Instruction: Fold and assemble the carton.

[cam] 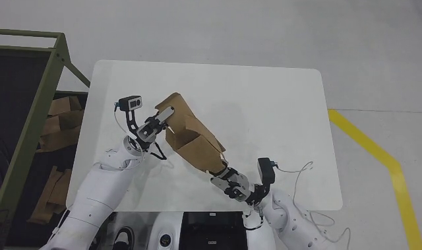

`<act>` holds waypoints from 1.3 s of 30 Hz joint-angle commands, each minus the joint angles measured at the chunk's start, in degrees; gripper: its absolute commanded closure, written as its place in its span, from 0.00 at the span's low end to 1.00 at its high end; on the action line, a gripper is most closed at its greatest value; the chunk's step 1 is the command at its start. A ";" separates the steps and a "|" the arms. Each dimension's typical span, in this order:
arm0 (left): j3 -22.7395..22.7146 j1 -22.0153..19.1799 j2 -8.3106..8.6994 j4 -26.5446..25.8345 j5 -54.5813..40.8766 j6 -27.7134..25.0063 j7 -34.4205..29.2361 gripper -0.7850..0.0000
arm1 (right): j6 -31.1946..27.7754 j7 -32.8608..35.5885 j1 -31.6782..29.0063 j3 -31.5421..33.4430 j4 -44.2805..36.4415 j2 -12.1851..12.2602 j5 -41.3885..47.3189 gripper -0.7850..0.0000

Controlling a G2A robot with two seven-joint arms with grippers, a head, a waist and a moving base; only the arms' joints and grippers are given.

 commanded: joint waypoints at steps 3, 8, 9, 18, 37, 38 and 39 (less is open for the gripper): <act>0.01 0.04 0.01 -0.04 -0.03 0.00 0.00 1.00 | 0.00 -0.99 0.51 -0.48 0.18 0.09 0.11 0.59; -0.05 0.08 0.01 -0.04 0.05 0.00 0.00 1.00 | 0.00 -2.90 0.76 -0.96 0.17 0.13 -0.75 0.62; -0.06 0.09 0.01 -0.05 0.05 0.00 0.00 1.00 | 0.00 -3.11 0.85 -1.04 0.21 0.14 -0.88 0.63; -0.04 0.12 0.01 0.08 0.03 0.00 0.00 1.00 | 0.00 -3.86 1.51 -2.00 -0.14 -0.11 -1.31 0.65; 0.14 0.12 0.11 0.02 0.14 0.00 0.00 1.00 | 0.47 -3.16 2.08 -1.98 -0.23 -1.32 -0.40 0.67; 0.20 0.08 0.11 0.05 0.16 0.00 0.00 1.00 | 0.42 -3.11 2.08 -1.97 -0.27 -1.38 -0.36 0.67; 0.24 0.05 0.10 0.08 0.15 0.00 0.00 1.00 | 0.42 -3.15 2.08 -1.92 -0.28 -1.44 -0.26 0.67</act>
